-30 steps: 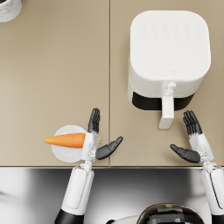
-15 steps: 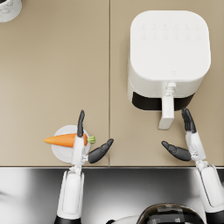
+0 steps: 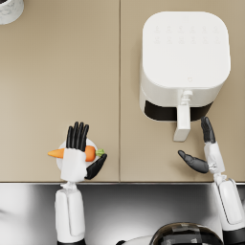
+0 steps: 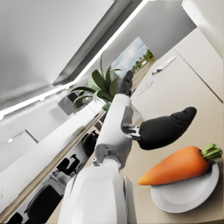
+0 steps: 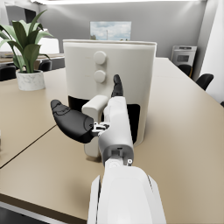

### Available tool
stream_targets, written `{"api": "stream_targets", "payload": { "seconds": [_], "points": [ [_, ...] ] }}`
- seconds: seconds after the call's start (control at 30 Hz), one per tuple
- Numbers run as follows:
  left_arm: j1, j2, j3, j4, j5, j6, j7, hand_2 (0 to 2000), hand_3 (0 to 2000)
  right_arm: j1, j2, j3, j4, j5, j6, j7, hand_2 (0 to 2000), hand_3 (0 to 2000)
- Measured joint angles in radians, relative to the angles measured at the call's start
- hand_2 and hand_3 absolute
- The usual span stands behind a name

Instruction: Pick up the carrot and place it into the air fryer

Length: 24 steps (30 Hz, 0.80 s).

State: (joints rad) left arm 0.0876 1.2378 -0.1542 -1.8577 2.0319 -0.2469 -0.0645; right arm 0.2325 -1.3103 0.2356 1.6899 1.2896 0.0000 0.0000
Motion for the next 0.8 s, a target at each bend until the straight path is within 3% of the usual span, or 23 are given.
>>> {"api": "stream_targets", "payload": {
  "seconds": [0.1,0.27,0.5,0.8],
  "points": [
    [0.014,-0.002,-0.028,0.002,0.136,-0.163,-0.048,0,0,-0.002,-0.007,-0.004,-0.007,0.000,0.000,0.000,0,0],
    [0.023,-0.002,-0.062,0.013,0.363,-0.250,-0.047,0,0,-0.008,-0.016,-0.013,-0.002,0.000,0.000,0.000,0,0],
    [0.026,0.003,0.012,0.097,0.648,-0.274,-0.020,0,0,0.000,-0.035,-0.031,0.008,0.000,0.000,0.000,0,0],
    [0.055,0.008,0.075,0.230,0.704,-0.253,-0.014,0,0,0.000,-0.054,-0.054,0.004,0.000,0.000,0.000,0,0]
  ]
}}
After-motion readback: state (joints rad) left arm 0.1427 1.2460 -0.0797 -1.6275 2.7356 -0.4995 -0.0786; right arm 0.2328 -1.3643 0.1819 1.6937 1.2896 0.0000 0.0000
